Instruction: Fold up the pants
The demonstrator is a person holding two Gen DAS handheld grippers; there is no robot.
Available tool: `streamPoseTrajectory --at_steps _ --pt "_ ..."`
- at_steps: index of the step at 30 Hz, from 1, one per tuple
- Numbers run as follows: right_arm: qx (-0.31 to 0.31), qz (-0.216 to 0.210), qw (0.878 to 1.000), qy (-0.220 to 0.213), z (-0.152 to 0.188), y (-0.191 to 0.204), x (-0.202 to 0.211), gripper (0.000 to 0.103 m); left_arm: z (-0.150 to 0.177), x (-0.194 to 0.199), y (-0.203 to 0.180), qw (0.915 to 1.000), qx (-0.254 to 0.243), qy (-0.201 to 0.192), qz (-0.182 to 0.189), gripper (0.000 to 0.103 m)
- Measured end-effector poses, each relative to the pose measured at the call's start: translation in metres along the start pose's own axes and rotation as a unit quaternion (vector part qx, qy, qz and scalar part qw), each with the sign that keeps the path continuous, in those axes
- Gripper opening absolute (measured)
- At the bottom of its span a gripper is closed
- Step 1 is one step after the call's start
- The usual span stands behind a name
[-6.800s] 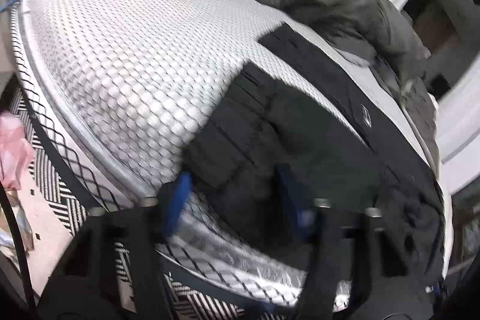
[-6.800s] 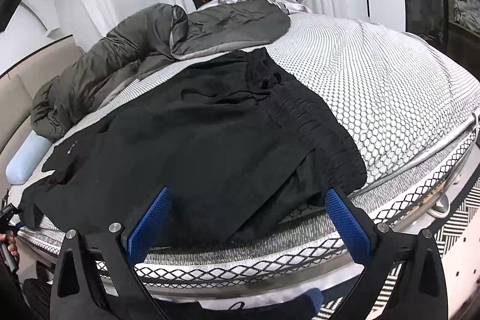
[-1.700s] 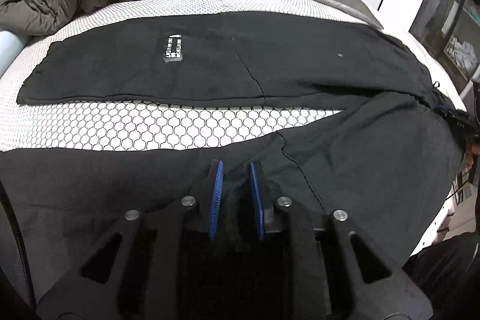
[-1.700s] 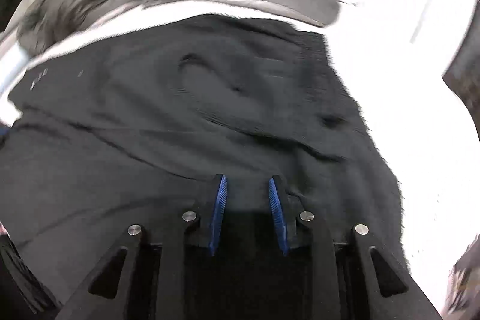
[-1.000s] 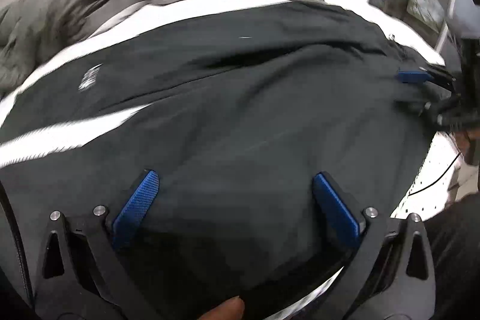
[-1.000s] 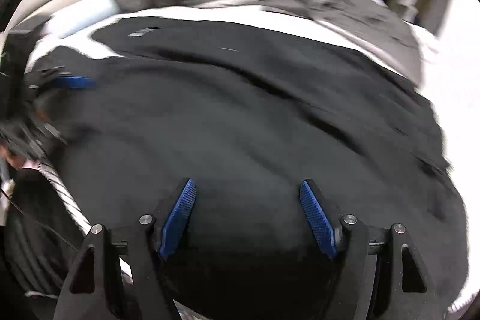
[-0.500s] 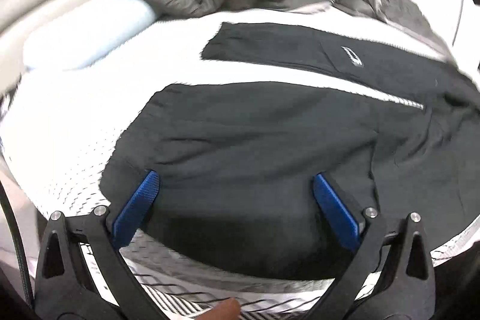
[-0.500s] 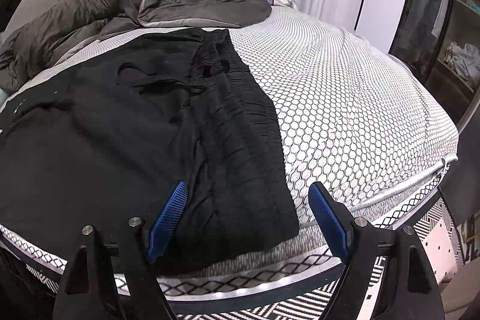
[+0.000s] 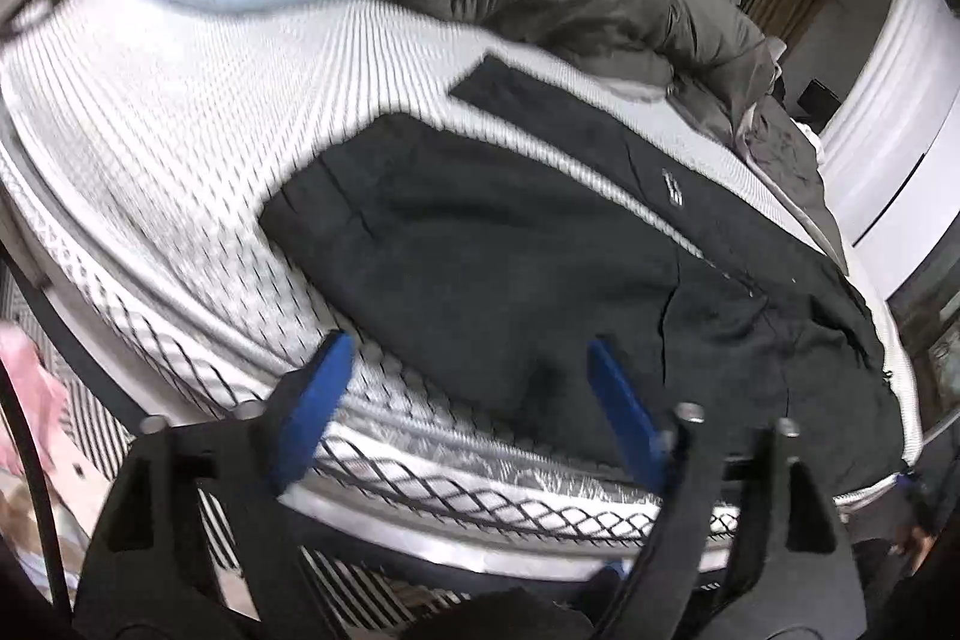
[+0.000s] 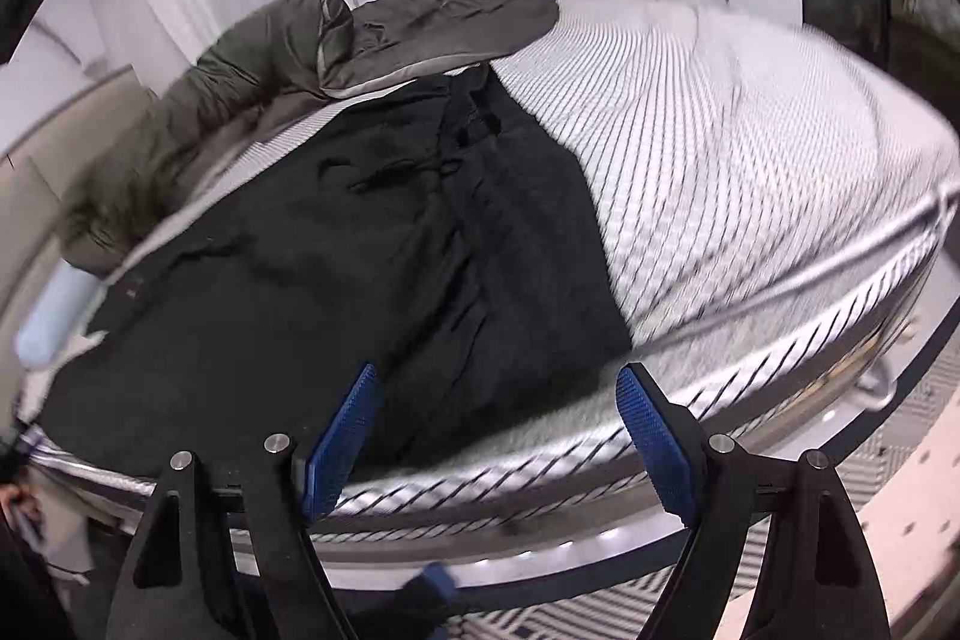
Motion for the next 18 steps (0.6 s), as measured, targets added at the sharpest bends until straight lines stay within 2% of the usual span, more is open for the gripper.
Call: streamPoseTrajectory --at_steps 1,6,12,14,18 --pt "-0.011 -0.007 1.000 0.005 0.005 -0.001 -0.001 0.083 0.003 -0.006 0.000 1.0000 0.006 0.005 0.002 0.058" --pt "-0.032 -0.018 0.999 0.012 0.014 0.000 -0.012 0.081 -0.006 -0.022 -0.001 0.9993 0.036 -0.007 0.000 0.049" --pt "-0.058 -0.055 0.997 0.001 -0.001 0.011 -0.019 0.081 -0.016 -0.015 -0.011 0.9993 0.022 -0.021 -0.020 0.048" --pt "-0.063 -0.067 0.996 -0.001 -0.003 0.014 -0.020 0.081 -0.018 -0.005 -0.018 0.9993 0.011 -0.035 -0.006 0.048" --pt "-0.066 -0.073 0.995 0.006 -0.006 0.019 -0.032 0.079 -0.021 -0.007 -0.022 0.9995 0.007 -0.029 0.005 0.048"
Point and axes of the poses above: each gripper's, at about its wrist camera, not at the fingertips, and x roughly against the way its jaws point, y to its left, z to its underside, the point moved 10 cm from there along -x, roughly the way its jaws point, and after that the axes turned 3 degrees about -y, right-handed, at the moved point
